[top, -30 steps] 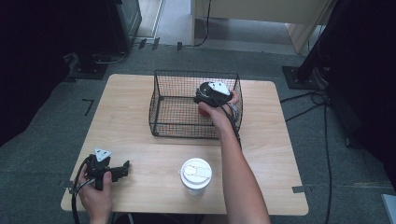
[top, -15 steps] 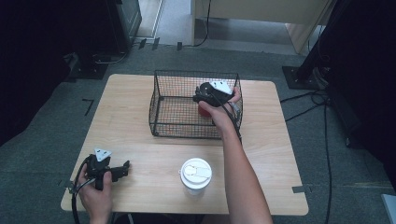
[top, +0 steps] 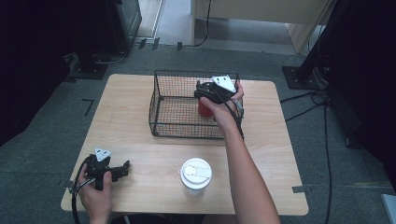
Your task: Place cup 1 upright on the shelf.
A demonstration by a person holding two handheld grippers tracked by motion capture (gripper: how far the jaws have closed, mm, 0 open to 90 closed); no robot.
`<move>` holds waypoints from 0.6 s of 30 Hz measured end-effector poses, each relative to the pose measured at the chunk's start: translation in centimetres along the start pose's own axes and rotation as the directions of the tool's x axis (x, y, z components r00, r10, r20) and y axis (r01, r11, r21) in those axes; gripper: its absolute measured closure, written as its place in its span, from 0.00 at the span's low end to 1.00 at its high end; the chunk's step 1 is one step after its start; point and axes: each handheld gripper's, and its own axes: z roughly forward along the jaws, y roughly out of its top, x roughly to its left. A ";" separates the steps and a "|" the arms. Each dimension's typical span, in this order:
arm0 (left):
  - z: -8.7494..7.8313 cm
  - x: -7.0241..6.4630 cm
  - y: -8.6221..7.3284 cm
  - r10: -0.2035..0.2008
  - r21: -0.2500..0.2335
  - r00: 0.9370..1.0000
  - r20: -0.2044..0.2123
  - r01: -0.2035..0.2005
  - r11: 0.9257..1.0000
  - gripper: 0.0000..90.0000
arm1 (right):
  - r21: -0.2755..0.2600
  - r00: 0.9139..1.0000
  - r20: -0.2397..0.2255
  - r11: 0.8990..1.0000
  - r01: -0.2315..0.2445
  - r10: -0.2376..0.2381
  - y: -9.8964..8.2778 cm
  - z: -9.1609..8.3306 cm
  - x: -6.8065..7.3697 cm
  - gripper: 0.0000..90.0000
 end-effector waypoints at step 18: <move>0.0 0.0 0.0 -0.001 -0.001 1.000 0.000 0.001 1.000 0.00 | -0.002 0.996 -0.071 0.999 0.048 -0.048 -0.1 -6.2 -0.6 0.00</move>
